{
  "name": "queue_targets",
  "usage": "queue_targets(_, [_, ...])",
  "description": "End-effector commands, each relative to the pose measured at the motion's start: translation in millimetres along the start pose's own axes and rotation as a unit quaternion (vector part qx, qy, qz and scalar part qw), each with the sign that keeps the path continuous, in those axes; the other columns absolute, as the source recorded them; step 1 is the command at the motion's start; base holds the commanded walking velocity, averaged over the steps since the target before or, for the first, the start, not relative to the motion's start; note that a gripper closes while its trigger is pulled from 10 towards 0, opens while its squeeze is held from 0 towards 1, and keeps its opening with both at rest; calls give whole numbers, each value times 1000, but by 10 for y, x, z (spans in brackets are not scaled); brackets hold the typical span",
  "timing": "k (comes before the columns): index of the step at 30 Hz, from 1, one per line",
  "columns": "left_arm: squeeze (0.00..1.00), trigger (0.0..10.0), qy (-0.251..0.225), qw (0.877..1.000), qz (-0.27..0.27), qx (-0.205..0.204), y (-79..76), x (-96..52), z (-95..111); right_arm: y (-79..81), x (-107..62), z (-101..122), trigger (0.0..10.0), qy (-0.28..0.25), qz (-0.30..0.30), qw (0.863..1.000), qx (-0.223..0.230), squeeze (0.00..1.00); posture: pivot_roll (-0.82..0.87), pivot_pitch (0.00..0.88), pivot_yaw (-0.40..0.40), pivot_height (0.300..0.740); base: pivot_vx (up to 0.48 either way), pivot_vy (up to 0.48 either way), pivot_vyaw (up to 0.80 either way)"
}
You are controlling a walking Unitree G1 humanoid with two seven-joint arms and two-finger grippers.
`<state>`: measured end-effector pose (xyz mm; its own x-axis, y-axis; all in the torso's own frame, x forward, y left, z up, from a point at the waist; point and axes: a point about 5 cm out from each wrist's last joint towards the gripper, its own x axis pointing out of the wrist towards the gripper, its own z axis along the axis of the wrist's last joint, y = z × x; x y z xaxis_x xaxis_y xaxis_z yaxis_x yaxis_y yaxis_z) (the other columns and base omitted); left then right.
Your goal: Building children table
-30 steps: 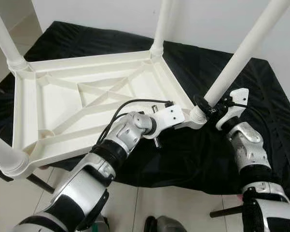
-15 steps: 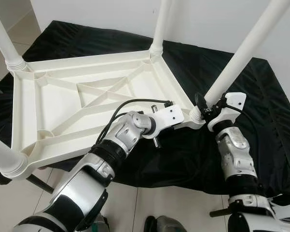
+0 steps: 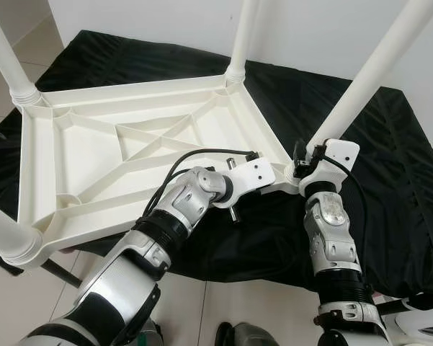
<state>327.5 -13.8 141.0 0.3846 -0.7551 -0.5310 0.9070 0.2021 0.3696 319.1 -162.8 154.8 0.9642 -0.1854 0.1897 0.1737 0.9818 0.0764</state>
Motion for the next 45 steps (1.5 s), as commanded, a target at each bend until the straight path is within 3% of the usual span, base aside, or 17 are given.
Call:
queue_targets(1, [0, 10000, 36, 999, -20, -8, -136, 74, -155, 78, -79, -114, 10000, 27, 3, 1000, -9, 0, 41, 43, -85, 740, 0, 0, 0])
queue_targets(6, [0, 10000, 36, 999, -20, -7, -145, 79, -150, 104, -106, -118, 10000, 29, -14, 999, -9, 0, 43, 38, -87, 740, 0, 0, 0])
queue_targets(7, [0, 10000, 35, 999, -21, -7, -149, 81, -148, 111, -114, -119, 10000, 31, -16, 999, -7, 188, 43, 37, -85, 740, 0, 0, 0])
queue_targets(8, [0, 10000, 35, 999, -21, -7, -149, 81, -148, 111, -114, -119, 10000, 31, -16, 999, -7, 188, 43, 37, -85, 740, 0, 0, 0])
queue_targets(9, [0, 10000, 35, 999, -21, -6, -153, 82, -149, 106, -117, -115, 10000, 32, -13, 999, 0, 1000, 41, 35, -85, 740, 0, 0, 0])
queue_targets(19, [0, 10000, 35, 999, -23, -6, -163, 87, -147, 48, -125, -69, 10000, 22, -17, 1000, -4, 1000, 40, 34, -85, 740, 0, 0, 0])
queue_targets(20, [0, 10000, 35, 999, -22, -6, -161, 87, -148, 42, -128, -53, 10000, 18, -8, 1000, 0, 0, 38, 35, -85, 740, 0, 0, 0])
queue_targets(35, [0, 10000, 38, 999, -26, -6, -171, 86, -167, -58, -107, 53, 10000, -7, 10, 1000, 8, 0, 30, 42, -78, 740, 0, 0, 0])
queue_targets(45, [0, 10000, 41, 999, -21, -11, -139, 53, -211, -128, -83, 124, 10000, -21, 56, 998, 21, 0, 21, 56, -74, 740, 0, 0, 0])
